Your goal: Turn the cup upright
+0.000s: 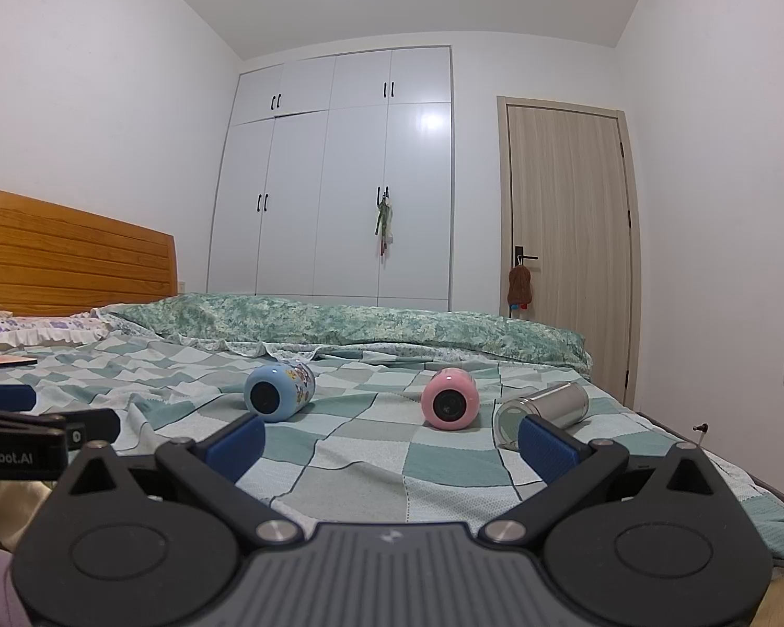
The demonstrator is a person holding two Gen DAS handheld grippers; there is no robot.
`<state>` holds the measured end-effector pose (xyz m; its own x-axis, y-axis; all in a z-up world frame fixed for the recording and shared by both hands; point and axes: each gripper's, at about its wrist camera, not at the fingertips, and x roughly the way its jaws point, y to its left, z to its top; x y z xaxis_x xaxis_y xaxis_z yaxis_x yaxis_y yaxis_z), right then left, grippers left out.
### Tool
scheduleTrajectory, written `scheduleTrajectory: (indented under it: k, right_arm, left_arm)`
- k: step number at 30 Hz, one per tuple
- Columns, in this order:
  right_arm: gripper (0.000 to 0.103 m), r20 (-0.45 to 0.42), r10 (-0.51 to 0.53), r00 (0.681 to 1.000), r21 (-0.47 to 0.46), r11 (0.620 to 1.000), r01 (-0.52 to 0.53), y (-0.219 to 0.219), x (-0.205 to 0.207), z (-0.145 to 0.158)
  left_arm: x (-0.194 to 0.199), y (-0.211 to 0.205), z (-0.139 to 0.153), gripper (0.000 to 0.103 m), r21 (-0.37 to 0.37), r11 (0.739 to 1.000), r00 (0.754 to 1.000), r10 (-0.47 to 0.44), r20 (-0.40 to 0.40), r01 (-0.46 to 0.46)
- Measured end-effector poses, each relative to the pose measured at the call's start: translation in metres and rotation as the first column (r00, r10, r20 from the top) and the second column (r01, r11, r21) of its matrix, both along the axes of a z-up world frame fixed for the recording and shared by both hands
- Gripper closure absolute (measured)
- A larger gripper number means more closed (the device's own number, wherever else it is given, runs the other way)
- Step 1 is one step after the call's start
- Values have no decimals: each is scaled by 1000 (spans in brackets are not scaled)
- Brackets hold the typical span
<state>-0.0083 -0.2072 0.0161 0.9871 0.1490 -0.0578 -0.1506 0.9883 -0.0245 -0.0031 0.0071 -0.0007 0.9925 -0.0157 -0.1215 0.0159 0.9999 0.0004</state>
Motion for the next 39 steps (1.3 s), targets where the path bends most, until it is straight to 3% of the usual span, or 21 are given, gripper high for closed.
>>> scheduleTrajectory:
  k: [28, 34, 39]
  right_arm:
    - [0, 0, 0, 1000, 0, 1000, 0, 0, 0, -1]
    - [0, -33, 38, 999, 6, 999, -37, -2, 5, 18]
    - [0, -37, 55, 998, 16, 998, -55, -1, 37, 41]
  left_arm:
    - [0, 0, 0, 0, -3, 1000, 1000, 2, -3, -2]
    - [16, 1, 10, 0, -23, 1000, 997, -8, -75, 6]
    - [40, 4, 38, 0, -28, 1000, 998, 7, -59, -8]
